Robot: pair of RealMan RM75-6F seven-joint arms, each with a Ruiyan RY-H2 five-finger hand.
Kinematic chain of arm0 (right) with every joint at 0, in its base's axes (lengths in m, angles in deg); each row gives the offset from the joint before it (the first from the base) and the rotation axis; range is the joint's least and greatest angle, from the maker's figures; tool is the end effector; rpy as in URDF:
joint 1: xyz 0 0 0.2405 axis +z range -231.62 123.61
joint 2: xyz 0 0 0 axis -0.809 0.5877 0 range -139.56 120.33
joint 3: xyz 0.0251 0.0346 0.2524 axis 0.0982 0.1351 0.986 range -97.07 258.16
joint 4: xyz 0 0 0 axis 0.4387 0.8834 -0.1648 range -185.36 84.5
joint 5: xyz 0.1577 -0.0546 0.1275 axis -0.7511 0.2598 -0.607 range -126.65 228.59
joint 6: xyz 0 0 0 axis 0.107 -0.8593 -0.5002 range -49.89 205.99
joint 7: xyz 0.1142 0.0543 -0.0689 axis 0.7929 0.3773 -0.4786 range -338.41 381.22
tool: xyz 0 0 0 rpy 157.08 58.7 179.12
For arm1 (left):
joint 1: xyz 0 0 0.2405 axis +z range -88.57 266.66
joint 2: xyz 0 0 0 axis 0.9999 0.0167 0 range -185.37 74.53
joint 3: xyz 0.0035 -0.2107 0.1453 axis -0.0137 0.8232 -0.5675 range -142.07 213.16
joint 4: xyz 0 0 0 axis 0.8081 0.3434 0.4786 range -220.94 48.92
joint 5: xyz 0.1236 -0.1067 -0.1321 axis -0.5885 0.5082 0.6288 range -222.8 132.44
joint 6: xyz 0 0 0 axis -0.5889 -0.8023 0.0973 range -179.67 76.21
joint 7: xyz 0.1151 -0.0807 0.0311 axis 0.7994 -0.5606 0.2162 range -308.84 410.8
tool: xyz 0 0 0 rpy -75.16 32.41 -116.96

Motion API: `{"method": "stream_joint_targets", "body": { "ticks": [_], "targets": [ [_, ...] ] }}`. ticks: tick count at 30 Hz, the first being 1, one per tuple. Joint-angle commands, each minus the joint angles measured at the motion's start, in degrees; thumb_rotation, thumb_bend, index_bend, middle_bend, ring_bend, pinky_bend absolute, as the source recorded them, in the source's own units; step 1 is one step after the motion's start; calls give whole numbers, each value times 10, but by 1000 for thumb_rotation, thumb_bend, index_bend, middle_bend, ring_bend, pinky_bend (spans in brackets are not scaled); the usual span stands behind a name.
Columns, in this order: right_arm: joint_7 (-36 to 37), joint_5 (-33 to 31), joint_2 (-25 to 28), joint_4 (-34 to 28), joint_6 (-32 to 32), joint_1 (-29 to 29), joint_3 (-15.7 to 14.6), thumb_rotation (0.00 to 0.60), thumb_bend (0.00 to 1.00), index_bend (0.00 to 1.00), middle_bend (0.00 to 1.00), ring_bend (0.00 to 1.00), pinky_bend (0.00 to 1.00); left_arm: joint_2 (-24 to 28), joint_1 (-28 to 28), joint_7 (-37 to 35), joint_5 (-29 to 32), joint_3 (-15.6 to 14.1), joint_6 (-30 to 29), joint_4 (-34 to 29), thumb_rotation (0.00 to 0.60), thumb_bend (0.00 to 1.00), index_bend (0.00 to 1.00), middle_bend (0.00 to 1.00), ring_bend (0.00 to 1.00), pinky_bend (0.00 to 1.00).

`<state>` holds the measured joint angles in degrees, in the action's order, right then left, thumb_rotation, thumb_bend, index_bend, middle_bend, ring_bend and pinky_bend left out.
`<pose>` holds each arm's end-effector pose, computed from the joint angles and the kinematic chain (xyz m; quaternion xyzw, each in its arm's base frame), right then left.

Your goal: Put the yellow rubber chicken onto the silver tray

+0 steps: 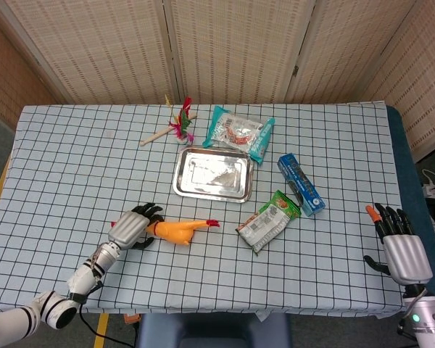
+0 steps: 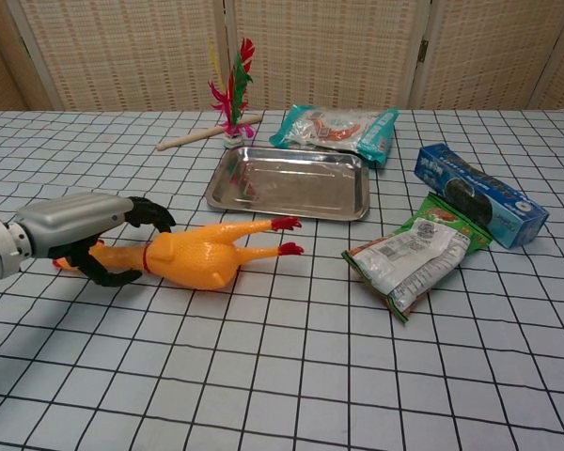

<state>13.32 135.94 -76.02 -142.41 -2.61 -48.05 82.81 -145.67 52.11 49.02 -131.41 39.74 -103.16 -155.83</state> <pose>-0.3124 -0.1841 0.1358 0.6317 -0.3776 0.3348 0.5884 -0.2123 0.3253 -0.0309 -0.7880 -0.3660 -0.3450 0.3551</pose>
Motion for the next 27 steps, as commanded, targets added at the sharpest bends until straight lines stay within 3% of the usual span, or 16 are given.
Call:
{"method": "stream_joint_targets", "body": {
  "ticks": [1, 4, 7, 11, 15, 20, 27],
  "targets": [
    [0, -1, 1, 0, -1, -1, 0, 600, 114, 0, 0, 0, 0, -12, -7, -19, -17, -9, -15, 17, 600, 432, 468, 245, 144, 227],
    [1, -1, 2, -2, -1, -1, 0, 600, 114, 0, 0, 0, 0, -18, -7, -31, -28, -13, -33, 28, 600, 501, 574, 344, 194, 244],
    [3, 2, 3, -4, -3, -2, -1, 600, 114, 0, 0, 0, 0, -21, -5, -41, -34, -15, -51, 32, 600, 606, 700, 499, 299, 307],
    [4, 9, 5, -7, -7, -3, -4, 600, 114, 0, 0, 0, 0, -20, 1, -61, -46, -16, -87, 28, 600, 687, 802, 624, 386, 397],
    [16, 27, 5, -12, -10, -2, -11, 600, 114, 0, 0, 0, 0, -22, 10, -69, -52, -12, -126, 26, 600, 701, 813, 677, 456, 518],
    [88, 58, 24, -47, 30, 28, -18, 600, 114, 0, 0, 0, 0, -14, 14, -53, -51, -8, -144, -1, 600, 707, 815, 714, 532, 675],
    [96, 62, 73, -160, 145, 112, 0, 600, 114, 0, 0, 0, 0, -12, 15, 43, -51, -8, -154, -52, 600, 705, 821, 729, 568, 683]
  ]
}}
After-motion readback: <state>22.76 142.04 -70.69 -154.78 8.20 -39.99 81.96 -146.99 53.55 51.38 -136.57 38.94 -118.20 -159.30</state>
